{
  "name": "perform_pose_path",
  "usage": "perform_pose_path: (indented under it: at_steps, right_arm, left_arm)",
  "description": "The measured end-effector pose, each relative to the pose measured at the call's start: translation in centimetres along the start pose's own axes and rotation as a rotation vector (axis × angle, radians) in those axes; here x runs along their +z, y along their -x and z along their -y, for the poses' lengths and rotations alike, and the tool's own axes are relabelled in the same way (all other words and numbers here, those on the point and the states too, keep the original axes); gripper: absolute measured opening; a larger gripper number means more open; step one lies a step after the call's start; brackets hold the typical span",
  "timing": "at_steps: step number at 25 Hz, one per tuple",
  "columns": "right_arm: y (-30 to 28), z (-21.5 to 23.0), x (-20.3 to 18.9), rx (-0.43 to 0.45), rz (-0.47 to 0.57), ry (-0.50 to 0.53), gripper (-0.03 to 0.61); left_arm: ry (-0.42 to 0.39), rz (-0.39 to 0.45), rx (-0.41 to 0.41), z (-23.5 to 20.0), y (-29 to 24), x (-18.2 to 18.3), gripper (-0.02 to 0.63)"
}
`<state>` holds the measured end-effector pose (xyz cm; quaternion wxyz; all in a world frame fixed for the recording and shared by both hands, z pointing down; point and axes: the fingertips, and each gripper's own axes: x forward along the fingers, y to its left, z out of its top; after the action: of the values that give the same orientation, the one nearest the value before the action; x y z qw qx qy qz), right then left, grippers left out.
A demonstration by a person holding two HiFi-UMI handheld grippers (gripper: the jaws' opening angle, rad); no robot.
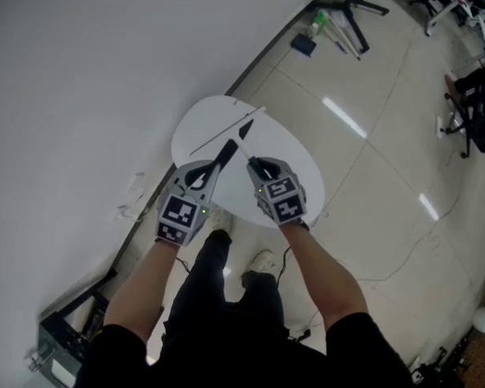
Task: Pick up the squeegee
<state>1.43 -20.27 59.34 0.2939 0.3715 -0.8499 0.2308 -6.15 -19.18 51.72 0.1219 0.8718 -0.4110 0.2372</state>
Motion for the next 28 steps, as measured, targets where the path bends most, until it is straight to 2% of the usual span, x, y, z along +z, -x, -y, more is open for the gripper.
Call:
perform_pose_path:
  at_steps: [3, 6, 12, 18, 28]
  right_arm:
    - [8.9, -2.5, 0.7, -0.009, 0.050, 0.014, 0.101]
    - [15.7, -4.7, 0.7, -0.032, 0.092, 0.040, 0.101]
    - [25.3, -8.9, 0.9, -0.060, 0.171, 0.043, 0.100]
    - [29.4, -12.3, 2.0, -0.101, 0.252, 0.059, 0.101]
    - [30.7, -17.7, 4.5, -0.205, 0.334, 0.044, 0.100]
  left_arm:
    - [-0.048, 0.039, -0.001, 5.8, 5.8, 3.1, 0.006]
    - [-0.074, 0.068, -0.015, 10.7, 10.7, 4.5, 0.006]
    - [-0.069, 0.115, -0.025, 16.5, 18.5, 6.2, 0.006]
    - [-0.112, 0.177, -0.055, 17.2, 22.7, 7.0, 0.006]
    - [-0.197, 0.212, -0.131, 14.6, 28.0, 6.2, 0.006]
